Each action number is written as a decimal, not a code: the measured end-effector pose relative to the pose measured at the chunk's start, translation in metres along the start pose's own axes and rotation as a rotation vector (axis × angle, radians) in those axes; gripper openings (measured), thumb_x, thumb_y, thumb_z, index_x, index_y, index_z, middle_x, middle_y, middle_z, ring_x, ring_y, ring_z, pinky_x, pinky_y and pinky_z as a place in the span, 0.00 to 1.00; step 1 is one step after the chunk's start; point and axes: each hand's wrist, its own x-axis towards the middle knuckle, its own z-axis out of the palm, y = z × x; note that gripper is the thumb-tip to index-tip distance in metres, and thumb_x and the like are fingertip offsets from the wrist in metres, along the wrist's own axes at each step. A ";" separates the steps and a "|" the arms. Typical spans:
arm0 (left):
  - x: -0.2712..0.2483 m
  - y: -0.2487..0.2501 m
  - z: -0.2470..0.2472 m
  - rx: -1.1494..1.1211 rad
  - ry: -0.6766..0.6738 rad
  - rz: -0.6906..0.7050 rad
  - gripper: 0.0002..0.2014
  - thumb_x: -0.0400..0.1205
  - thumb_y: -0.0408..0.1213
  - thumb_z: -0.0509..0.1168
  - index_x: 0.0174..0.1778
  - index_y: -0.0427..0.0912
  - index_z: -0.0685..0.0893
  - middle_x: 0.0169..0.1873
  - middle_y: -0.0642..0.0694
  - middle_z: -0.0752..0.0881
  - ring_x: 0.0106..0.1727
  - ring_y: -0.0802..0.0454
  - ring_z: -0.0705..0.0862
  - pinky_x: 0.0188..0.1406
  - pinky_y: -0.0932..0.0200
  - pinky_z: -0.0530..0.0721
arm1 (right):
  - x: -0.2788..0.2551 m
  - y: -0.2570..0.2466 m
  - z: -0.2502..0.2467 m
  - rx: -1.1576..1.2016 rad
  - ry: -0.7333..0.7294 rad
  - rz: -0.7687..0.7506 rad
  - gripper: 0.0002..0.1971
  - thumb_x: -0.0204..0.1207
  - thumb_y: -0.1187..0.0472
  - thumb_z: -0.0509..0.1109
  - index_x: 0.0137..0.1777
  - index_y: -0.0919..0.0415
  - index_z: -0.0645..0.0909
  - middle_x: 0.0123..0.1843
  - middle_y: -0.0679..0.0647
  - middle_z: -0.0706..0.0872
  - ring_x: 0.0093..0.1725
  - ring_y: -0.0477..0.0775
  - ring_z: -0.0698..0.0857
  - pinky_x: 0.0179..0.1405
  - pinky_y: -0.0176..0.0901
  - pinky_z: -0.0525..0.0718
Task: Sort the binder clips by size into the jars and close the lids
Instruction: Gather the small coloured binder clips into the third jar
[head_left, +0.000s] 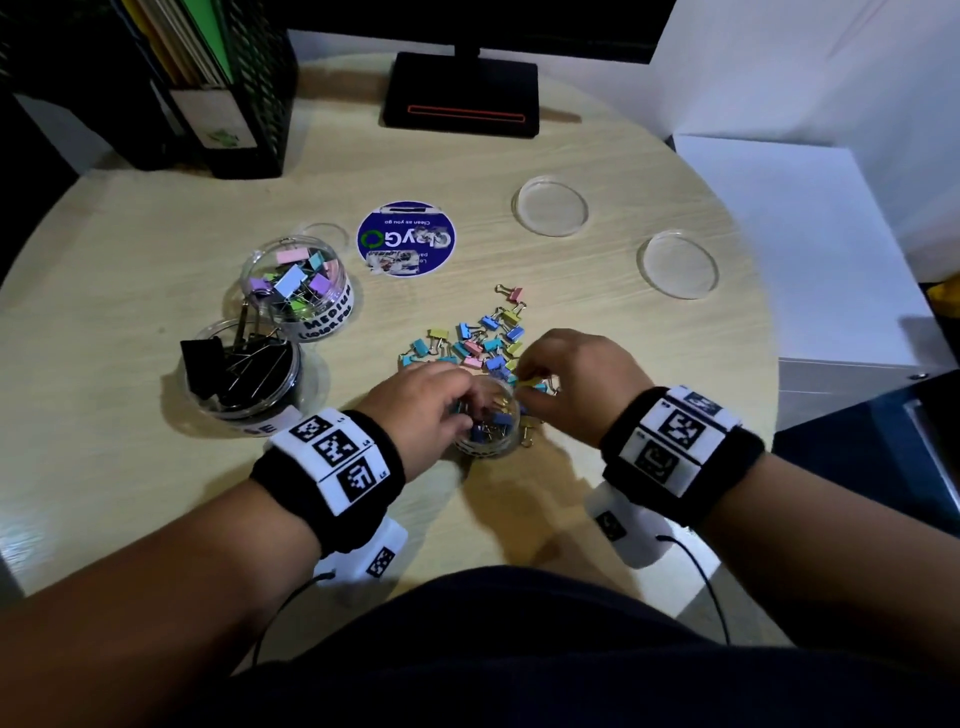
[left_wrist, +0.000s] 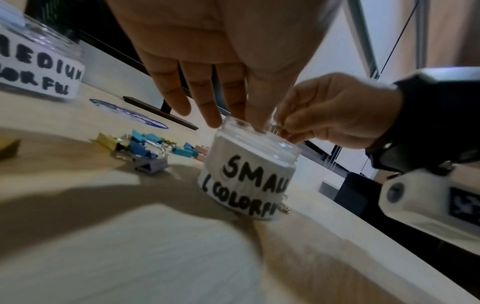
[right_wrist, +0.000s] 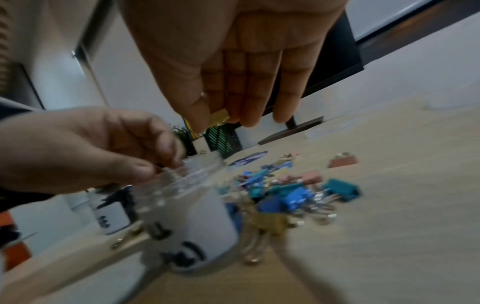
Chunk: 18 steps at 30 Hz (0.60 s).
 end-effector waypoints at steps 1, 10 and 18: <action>-0.001 -0.001 -0.001 -0.009 0.009 -0.007 0.09 0.75 0.37 0.71 0.51 0.47 0.82 0.52 0.53 0.79 0.55 0.52 0.76 0.53 0.59 0.74 | 0.000 -0.006 0.004 0.020 0.009 -0.034 0.08 0.70 0.54 0.73 0.46 0.56 0.85 0.46 0.52 0.86 0.43 0.55 0.85 0.42 0.46 0.83; 0.000 -0.035 -0.018 0.125 -0.009 -0.369 0.11 0.75 0.39 0.71 0.52 0.53 0.81 0.57 0.49 0.78 0.55 0.49 0.82 0.59 0.50 0.81 | 0.005 0.008 0.007 0.007 -0.074 0.062 0.15 0.72 0.47 0.71 0.54 0.54 0.83 0.56 0.53 0.82 0.55 0.54 0.79 0.55 0.45 0.78; 0.000 -0.029 -0.015 0.214 -0.179 -0.350 0.17 0.71 0.47 0.75 0.55 0.54 0.85 0.54 0.49 0.83 0.54 0.51 0.82 0.56 0.56 0.81 | 0.004 0.036 0.011 -0.218 -0.346 0.291 0.15 0.76 0.53 0.66 0.62 0.50 0.82 0.57 0.56 0.85 0.56 0.58 0.82 0.52 0.45 0.81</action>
